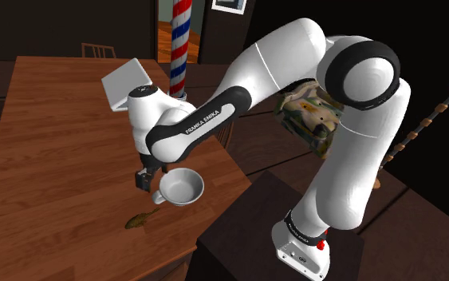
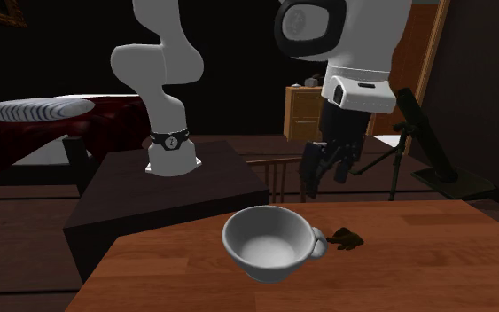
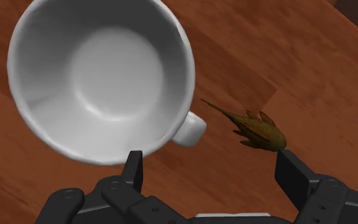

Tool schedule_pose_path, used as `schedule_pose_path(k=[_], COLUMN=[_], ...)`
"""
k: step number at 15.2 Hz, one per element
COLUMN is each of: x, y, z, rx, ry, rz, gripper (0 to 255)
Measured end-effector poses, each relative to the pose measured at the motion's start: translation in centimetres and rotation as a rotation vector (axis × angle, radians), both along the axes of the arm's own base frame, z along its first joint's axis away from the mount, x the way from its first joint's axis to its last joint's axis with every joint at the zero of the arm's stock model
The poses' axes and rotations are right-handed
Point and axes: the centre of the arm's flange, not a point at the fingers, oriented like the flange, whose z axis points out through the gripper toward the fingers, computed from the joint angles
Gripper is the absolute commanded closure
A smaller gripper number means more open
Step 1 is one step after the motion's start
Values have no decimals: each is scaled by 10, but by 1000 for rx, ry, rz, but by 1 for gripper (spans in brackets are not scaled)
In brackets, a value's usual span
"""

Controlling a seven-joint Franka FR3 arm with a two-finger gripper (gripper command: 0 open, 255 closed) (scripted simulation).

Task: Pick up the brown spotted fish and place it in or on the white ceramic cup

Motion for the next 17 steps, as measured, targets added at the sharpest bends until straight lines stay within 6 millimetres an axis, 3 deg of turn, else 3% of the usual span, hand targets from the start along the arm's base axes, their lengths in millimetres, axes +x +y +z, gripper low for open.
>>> schedule_pose_path(k=[11,17], x=[20,16], y=[95,97], z=[-105,-140], rx=[10,10], ry=[63,67], rz=[100,106], gripper=[0,0])
